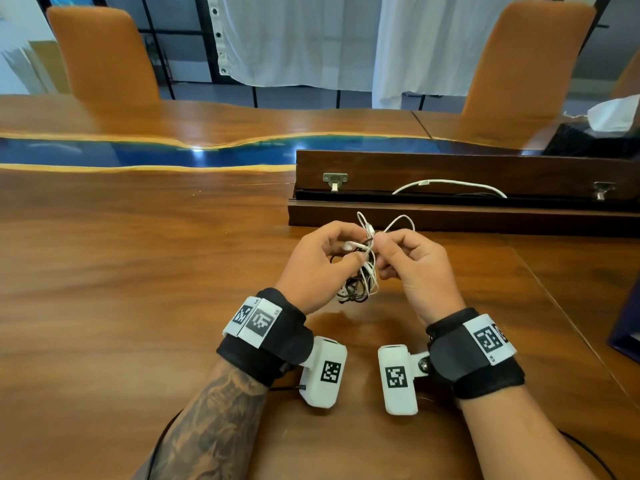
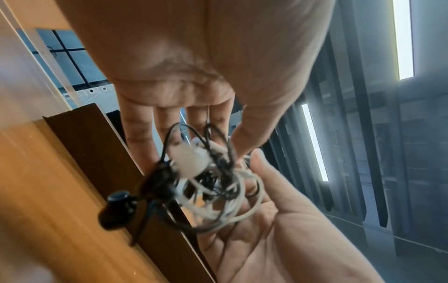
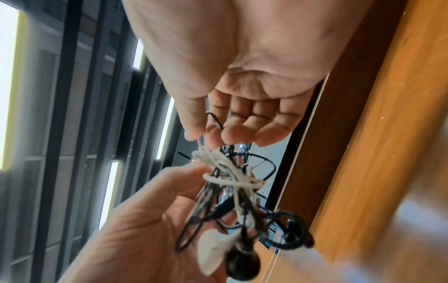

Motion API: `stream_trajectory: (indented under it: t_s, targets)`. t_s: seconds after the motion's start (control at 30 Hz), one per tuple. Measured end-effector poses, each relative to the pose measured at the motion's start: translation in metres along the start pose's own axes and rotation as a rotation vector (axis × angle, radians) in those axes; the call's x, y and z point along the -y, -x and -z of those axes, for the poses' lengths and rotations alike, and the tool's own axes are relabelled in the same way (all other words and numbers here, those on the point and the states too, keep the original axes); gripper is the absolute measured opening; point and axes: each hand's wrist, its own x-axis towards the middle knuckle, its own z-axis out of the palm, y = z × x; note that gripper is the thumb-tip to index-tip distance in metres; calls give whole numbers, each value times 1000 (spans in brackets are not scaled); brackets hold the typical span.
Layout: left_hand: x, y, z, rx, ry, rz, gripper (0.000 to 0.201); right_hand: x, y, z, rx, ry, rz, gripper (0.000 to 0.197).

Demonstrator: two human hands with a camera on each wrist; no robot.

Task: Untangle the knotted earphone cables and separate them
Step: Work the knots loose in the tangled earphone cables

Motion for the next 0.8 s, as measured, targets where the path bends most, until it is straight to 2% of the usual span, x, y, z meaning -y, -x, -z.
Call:
stream_trajectory:
  t_s: [0.1,0.23,0.3,0.37,0.47,0.67,0.8]
  targets:
    - [4,-2,0,-60,-24,6,10,1,0,-3,5,-77,-26,31]
    - [5,-3,2,-108,13,28,7,2,-1,-2,-98,-54,45,9]
    - [5,-3,2,-123,28,34,7,2,0,0,-129,-7,113,15]
    - [4,-3,1,-125,36,30,5,3,2,1,-68,52,139,24]
    - [3,-2,1,-111,43,27,3,3,3,-2,18,87,91,16]
    - [0,0,0,-64,87,43,8,-1,0,-1,-29,73,40,24]
    - [0,0,0,-38,108,54,9,-1,0,-1,8,91,29,22]
